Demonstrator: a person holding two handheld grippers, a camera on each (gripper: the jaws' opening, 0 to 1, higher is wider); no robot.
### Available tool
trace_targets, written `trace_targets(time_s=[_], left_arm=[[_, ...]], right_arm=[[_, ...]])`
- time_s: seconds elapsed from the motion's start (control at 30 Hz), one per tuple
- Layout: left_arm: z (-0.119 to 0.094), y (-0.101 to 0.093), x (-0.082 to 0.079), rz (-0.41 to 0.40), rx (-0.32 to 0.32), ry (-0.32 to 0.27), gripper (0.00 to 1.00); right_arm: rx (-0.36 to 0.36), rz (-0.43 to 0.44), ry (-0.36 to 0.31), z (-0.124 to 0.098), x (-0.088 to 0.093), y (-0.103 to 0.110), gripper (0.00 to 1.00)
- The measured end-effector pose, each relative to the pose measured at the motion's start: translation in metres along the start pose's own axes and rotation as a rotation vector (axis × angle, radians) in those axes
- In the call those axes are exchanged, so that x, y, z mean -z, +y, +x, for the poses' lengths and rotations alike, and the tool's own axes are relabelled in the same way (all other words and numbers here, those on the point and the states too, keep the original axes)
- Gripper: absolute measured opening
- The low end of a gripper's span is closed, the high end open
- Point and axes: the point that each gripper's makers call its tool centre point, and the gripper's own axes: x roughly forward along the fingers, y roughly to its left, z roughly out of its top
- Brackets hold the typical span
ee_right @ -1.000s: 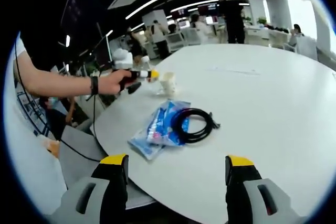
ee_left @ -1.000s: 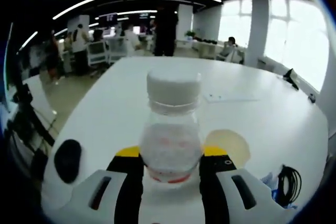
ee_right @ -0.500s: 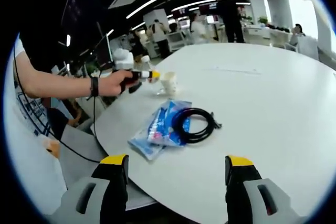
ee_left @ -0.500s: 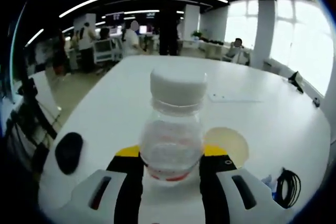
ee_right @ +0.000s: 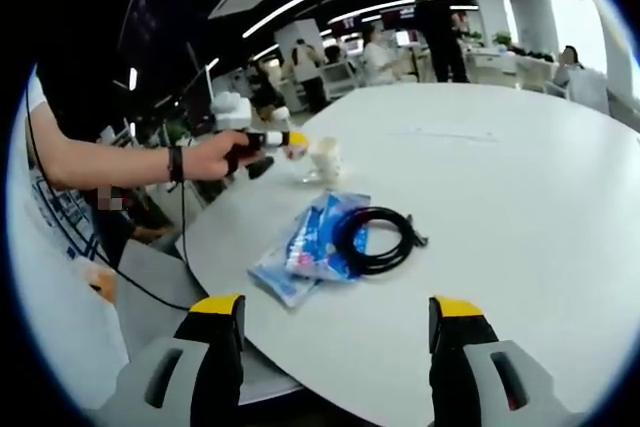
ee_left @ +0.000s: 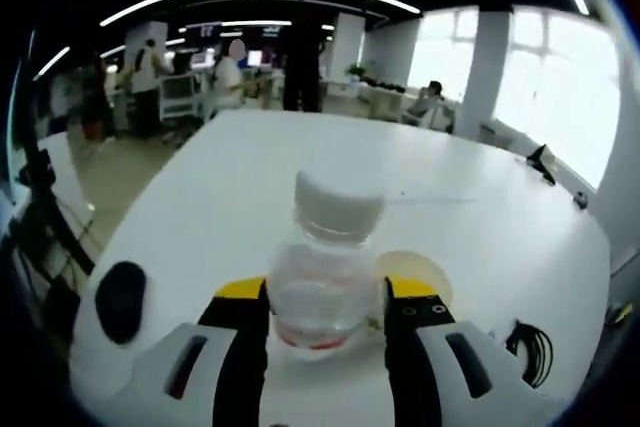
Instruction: Arrange the tabletop items into an orderly group along one side of the table until the central work area is clear of visible clutter.
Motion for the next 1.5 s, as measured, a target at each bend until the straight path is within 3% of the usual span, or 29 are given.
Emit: trace_targets(time_s=[0.23, 0.33, 0.47, 0.67, 0.93, 1.5], left_arm=[[-0.006, 0.0, -0.008, 0.017, 0.068, -0.022, 0.41], [0.001, 0.004, -0.01, 0.02, 0.095, -0.02, 0.39], [0.006, 0.008, -0.008, -0.047, 0.119, -0.018, 0.38], [0.001, 0.002, -0.008, -0.089, 0.087, -0.031, 0.38], [0.001, -0.001, -0.012, -0.143, -0.025, -0.053, 0.38], [0.0, -0.002, -0.013, -0.143, -0.008, -0.038, 0.39]], right_arm=[[-0.002, 0.0, -0.002, 0.0, 0.0, 0.002, 0.76], [-0.004, -0.004, 0.002, -0.001, 0.0, 0.003, 0.76], [0.005, -0.001, -0.011, -0.001, -0.003, 0.001, 0.76], [0.008, -0.001, -0.025, 0.0, -0.008, 0.002, 0.76], [0.009, 0.003, -0.022, 0.0, -0.007, 0.001, 0.76], [0.005, 0.002, -0.022, 0.001, -0.008, -0.001, 0.77]])
